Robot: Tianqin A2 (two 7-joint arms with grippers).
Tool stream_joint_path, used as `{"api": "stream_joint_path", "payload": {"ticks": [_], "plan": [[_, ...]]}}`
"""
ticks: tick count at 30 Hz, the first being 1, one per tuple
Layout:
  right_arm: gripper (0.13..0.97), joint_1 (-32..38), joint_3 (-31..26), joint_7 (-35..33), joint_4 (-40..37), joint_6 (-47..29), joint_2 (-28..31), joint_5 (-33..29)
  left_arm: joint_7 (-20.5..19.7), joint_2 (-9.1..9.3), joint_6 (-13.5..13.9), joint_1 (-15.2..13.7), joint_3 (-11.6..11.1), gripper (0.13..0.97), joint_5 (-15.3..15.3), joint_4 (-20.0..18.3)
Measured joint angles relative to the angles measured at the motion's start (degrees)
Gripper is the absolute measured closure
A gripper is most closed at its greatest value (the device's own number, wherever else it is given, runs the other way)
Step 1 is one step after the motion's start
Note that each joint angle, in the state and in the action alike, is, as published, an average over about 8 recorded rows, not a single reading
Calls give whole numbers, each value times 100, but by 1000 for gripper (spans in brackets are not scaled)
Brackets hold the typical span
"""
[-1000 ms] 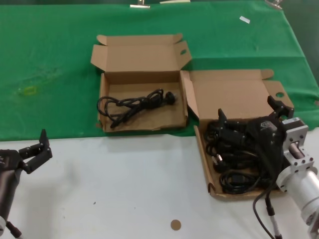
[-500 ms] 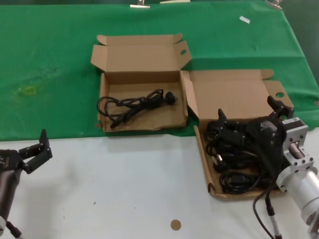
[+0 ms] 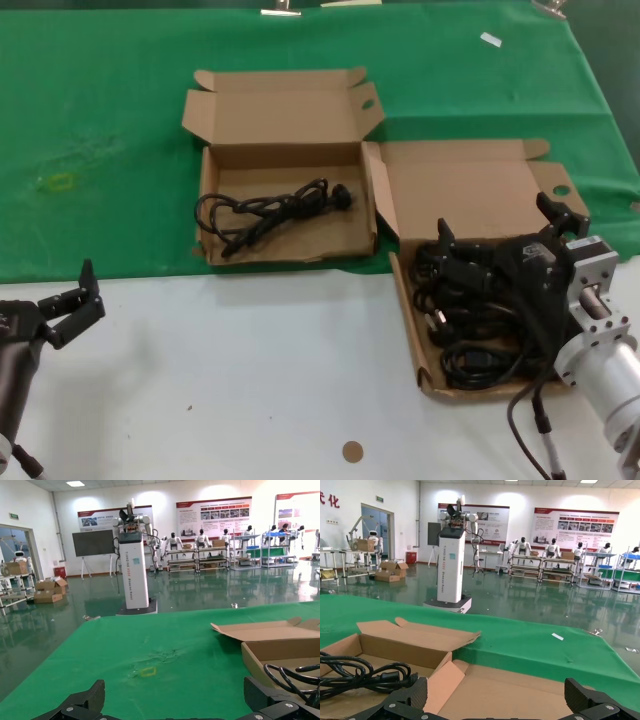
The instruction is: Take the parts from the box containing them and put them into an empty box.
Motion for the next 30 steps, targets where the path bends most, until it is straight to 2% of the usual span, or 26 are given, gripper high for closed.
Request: {"api": "stream_joint_path", "payload": {"ticks": [30], "plan": [[129, 0, 0, 0, 0, 0, 0, 0, 0, 0, 0, 0, 0, 132, 0, 0]]}}
